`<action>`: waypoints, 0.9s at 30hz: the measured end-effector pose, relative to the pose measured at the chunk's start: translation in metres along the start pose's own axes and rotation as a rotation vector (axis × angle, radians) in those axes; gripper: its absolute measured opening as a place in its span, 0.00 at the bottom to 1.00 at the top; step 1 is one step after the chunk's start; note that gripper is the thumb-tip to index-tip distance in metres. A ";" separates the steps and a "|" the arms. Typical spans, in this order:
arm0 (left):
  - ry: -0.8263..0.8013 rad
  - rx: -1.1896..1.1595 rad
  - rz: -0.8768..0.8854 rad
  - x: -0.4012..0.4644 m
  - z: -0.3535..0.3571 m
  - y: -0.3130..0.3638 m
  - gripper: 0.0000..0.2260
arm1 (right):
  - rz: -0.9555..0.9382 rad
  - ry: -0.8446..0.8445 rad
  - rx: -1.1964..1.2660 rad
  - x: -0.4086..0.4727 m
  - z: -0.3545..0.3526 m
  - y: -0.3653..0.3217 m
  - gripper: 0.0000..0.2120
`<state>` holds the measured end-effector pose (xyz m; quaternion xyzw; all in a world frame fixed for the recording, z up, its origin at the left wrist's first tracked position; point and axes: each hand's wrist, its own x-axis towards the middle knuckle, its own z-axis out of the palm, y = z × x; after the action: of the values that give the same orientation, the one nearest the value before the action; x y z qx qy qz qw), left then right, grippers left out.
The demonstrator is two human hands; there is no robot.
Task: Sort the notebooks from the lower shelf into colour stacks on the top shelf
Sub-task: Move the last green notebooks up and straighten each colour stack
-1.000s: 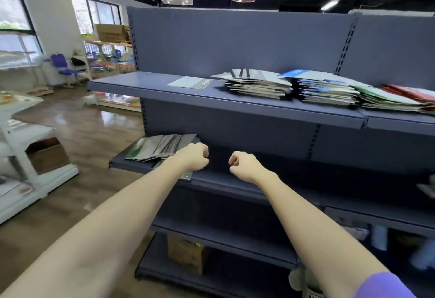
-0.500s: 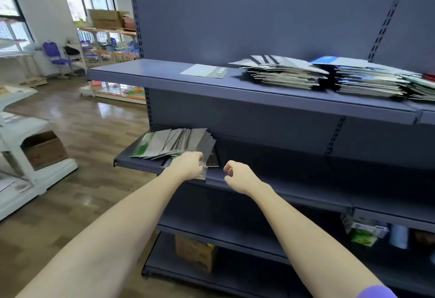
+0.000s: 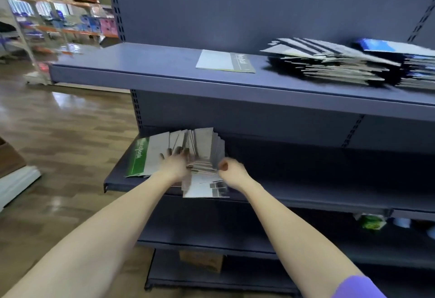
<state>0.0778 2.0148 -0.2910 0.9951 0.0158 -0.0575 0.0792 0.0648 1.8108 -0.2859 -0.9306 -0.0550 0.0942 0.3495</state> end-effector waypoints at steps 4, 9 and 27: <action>-0.058 0.036 -0.010 0.020 0.007 -0.016 0.35 | 0.051 0.032 0.007 0.024 0.021 -0.016 0.13; -0.006 0.102 0.151 0.035 0.014 -0.039 0.28 | 0.075 0.031 -0.097 0.047 0.048 -0.026 0.11; -0.080 0.080 0.198 0.008 -0.018 -0.030 0.26 | 0.004 -0.068 0.134 0.019 0.032 -0.001 0.08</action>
<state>0.0865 2.0477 -0.2789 0.9910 -0.0882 -0.0895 0.0453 0.0767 1.8352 -0.3116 -0.9014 -0.0588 0.1300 0.4089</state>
